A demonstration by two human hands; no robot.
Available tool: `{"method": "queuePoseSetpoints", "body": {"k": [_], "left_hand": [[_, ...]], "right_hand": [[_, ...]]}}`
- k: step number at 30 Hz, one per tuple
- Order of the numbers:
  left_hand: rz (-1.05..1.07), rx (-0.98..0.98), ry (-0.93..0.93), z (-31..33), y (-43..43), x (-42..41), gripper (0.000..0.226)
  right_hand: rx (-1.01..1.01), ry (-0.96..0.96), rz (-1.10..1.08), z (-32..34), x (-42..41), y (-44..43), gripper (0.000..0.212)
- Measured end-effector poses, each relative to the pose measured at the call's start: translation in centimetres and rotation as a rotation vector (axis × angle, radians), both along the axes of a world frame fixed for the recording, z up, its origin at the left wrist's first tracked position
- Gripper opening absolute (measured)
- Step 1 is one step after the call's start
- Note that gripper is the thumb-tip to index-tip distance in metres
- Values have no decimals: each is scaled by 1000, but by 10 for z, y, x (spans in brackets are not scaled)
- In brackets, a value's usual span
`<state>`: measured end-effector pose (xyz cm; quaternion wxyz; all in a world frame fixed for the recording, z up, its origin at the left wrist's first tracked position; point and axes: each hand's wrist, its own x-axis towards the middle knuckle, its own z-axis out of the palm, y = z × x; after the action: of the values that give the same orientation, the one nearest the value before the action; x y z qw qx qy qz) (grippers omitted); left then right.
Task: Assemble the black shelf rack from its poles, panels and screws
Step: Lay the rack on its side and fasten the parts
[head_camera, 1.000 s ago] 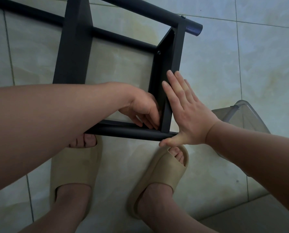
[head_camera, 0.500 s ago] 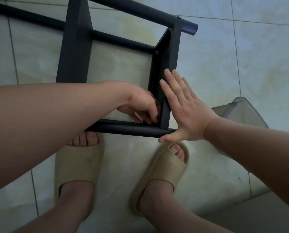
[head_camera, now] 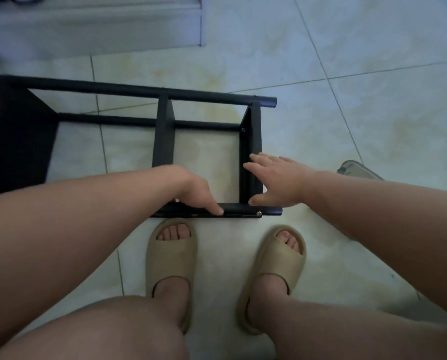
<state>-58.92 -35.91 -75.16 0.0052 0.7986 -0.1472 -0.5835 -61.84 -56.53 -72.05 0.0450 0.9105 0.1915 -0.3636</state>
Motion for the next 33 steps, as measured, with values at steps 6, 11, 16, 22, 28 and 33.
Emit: {"method": "queuePoseSetpoints", "body": {"k": [6, 11, 16, 22, 28, 33], "left_hand": [[-79, -85, -229, 49, 0, -12, 34], [35, -220, -475, 103, 13, 4, 20], [13, -286, -652, 150, 18, 4, 15], [77, -412, -851, 156, 1, -28, 13], [133, -409, -851, 143, -1, -29, 10], [170, -399, -883, 123, 9, -9, 17]], "right_hand": [[67, -11, -194, 57, -9, 10, 71], [152, -66, -274, 95, -28, 3, 72], [220, -142, -368, 123, -45, -12, 74], [192, -270, -443, 133, -58, -19, 81], [178, -366, -433, 125, -61, -10, 87], [204, -374, -412, 103, -42, -1, 85]]}}
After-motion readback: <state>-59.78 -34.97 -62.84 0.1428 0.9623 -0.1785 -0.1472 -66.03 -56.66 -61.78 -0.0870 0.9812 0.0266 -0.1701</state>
